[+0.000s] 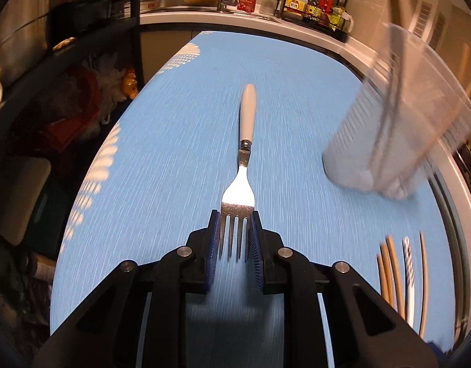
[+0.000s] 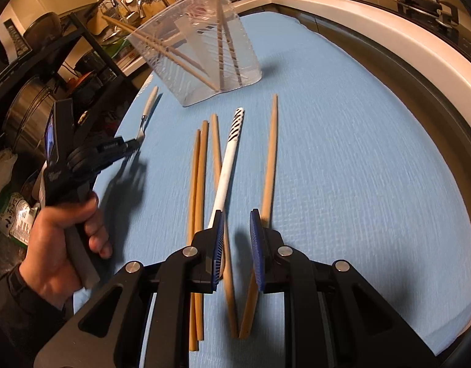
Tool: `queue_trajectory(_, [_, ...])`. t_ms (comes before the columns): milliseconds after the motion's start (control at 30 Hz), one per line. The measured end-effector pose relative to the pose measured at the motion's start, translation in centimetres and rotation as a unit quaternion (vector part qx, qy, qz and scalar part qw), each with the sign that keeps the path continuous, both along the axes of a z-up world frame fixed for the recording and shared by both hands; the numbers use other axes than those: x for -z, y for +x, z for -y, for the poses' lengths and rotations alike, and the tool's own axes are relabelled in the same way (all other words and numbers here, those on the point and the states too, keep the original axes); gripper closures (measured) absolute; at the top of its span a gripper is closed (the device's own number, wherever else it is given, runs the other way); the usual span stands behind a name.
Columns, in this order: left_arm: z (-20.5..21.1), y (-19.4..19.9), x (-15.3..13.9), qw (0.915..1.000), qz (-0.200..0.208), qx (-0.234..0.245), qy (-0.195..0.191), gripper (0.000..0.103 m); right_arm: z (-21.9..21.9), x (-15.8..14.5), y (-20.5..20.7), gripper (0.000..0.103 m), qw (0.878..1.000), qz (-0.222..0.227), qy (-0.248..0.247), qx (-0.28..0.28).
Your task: Organize utensils
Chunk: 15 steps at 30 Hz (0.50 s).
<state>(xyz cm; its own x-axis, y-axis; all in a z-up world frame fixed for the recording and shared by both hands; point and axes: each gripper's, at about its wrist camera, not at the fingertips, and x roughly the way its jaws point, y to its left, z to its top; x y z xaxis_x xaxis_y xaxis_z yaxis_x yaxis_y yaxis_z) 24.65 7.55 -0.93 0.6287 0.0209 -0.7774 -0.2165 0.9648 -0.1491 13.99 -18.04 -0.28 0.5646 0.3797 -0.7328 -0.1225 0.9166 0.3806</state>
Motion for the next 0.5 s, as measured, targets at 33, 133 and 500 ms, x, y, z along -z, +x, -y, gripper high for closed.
queue_trajectory(33, [0.3, -1.0, 0.0, 1.0, 0.0, 0.002, 0.006, 0.083, -0.3, 0.0, -0.2, 0.084, 1.0, 0.005, -0.004, -0.003])
queue_trajectory(133, [1.3, -4.4, -0.1, 0.9999, 0.003, 0.006, 0.015, 0.083, -1.0, 0.2, -0.6, 0.084, 1.0, 0.015, -0.007, -0.01])
queue_trajectory(500, [5.1, -16.6, 0.1, 0.999, 0.024, 0.034, 0.014, 0.083, -3.7, 1.2, -1.7, 0.077, 0.995, 0.049, -0.085, -0.014])
